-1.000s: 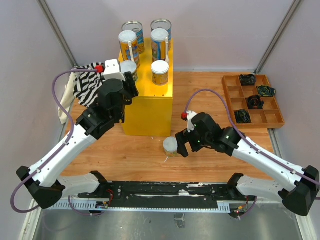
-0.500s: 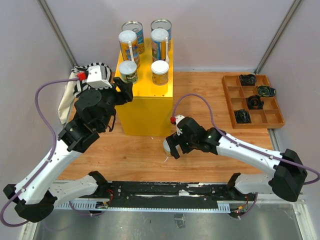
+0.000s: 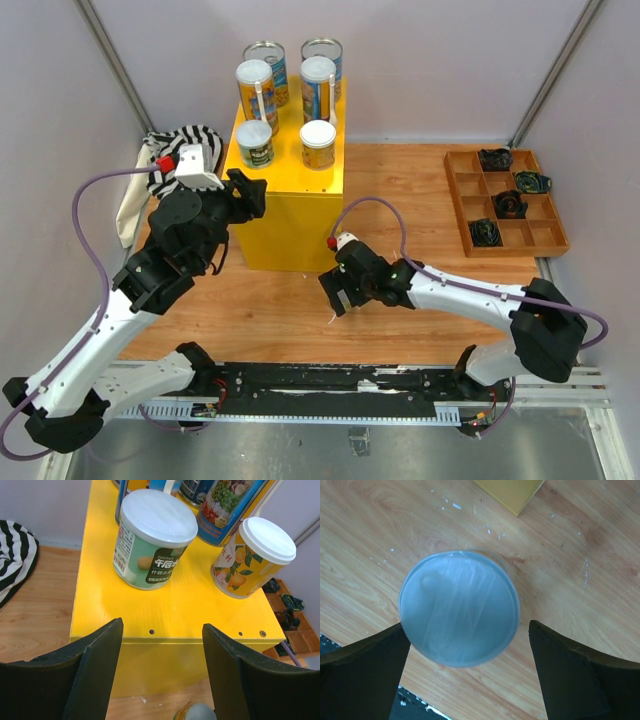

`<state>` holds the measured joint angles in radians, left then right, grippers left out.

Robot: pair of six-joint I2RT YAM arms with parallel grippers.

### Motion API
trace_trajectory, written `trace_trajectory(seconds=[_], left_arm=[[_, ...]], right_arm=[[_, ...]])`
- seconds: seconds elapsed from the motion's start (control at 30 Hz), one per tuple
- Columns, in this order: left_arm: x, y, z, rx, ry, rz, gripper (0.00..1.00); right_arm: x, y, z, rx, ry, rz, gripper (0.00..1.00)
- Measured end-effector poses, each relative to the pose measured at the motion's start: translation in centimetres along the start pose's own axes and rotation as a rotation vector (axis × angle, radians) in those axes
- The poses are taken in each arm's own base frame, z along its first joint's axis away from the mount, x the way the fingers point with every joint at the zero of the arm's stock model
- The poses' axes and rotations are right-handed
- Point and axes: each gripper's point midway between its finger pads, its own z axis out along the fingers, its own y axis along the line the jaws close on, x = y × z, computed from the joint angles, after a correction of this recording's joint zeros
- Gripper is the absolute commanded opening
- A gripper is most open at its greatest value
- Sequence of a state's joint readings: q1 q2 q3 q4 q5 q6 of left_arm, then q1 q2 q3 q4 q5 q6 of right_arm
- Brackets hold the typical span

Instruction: Place and organize the canned foods onto the counter

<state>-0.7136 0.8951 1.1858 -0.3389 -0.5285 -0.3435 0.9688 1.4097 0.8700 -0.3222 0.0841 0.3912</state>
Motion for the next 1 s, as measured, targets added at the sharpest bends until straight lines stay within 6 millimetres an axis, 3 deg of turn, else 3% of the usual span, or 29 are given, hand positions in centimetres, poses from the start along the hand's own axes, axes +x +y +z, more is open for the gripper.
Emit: trace_trajectory(seconds=[0.17,0.23,0.37,0.43,0.7,1.0], left_arm=[[1.1,0.5,-0.3,-0.003,0.018,0.006,0.69],[1.5,0.6,-0.3,-0.005,0.025,0.009,0.69],[1.8,0.7,-0.3,-0.006,0.032,0.013,0.69],[1.7,0.7,-0.3,-0.005,0.030,0.012,0.69],[1.1,0.9,-0.8,-0.007,0.011,0.002,0.69],[0.2,1.9,-1.2,-0.055,-0.024,-0.029,0.69]], right_arm=[[-0.6,0.4,1.0,0.006,-0.036,-0.004,1.00],[-0.9,0.6,1.5,0.007,-0.052,-0.007,0.88],[-1.2,0.9,2.4,0.013,-0.070,-0.017,0.50],[-1.3,1.2,2.5,0.009,-0.078,-0.022,0.43],[-0.7,1.9,2.0,0.012,-0.098,-0.048,0.24],[2.4,3.5,-1.3,0.005,-0.025,-0.161,0.13]])
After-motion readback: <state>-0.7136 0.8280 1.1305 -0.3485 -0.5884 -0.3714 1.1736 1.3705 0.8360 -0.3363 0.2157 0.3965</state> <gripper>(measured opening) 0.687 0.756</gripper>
